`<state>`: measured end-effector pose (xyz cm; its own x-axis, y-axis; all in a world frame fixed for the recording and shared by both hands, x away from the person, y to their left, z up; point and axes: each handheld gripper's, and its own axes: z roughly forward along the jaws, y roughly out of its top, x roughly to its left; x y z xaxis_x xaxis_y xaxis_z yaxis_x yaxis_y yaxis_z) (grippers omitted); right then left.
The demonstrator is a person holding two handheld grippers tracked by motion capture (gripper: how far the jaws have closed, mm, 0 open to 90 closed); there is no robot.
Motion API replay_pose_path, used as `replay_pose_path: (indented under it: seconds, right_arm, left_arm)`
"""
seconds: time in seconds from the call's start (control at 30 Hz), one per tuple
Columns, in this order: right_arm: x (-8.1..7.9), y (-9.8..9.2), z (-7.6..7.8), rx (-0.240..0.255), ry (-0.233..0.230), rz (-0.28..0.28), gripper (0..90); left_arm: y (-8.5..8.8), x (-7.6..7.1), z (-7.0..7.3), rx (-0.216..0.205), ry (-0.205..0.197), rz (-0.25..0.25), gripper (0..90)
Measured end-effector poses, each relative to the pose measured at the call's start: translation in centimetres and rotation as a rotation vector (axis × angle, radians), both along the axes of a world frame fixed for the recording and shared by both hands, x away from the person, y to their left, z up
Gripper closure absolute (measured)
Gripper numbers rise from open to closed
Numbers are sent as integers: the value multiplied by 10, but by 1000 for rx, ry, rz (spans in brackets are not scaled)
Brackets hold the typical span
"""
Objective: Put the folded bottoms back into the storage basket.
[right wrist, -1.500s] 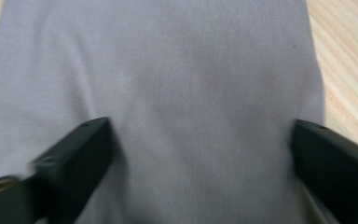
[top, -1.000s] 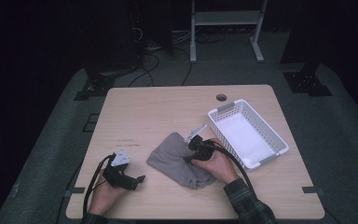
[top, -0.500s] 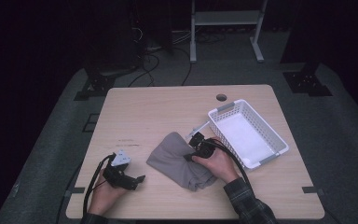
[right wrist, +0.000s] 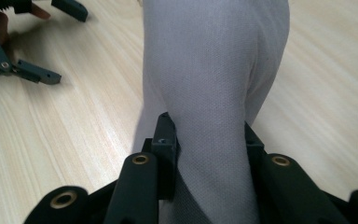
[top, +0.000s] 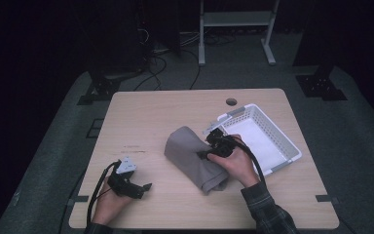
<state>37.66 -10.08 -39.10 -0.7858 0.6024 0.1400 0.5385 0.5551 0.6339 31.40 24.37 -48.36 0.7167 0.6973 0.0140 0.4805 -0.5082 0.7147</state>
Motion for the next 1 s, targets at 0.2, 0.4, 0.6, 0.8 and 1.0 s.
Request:
replay_pose_path:
  seconds: [0.2, 0.4, 0.6, 0.8, 1.0]
  right_arm:
    - [0, -13, 20, 15, -22, -27, 672]
    - [1, -25, 45, 31, -60, -54, 672]
    - [1, -35, 66, 32, -85, -93, 673]
    - [3, -48, 83, 37, -125, -115, 672]
    - [4, -63, 98, 39, -148, -155, 673]
  left_arm:
    - [0, 0, 0, 3, 0, -3, 0]
    - [0, 0, 0, -2, 2, -1, 0]
    - [0, 0, 0, 0, 1, -3, 0]
    - [0, 0, 0, 0, 0, -3, 0]
    - [0, 0, 0, 3, 2, -5, 0]
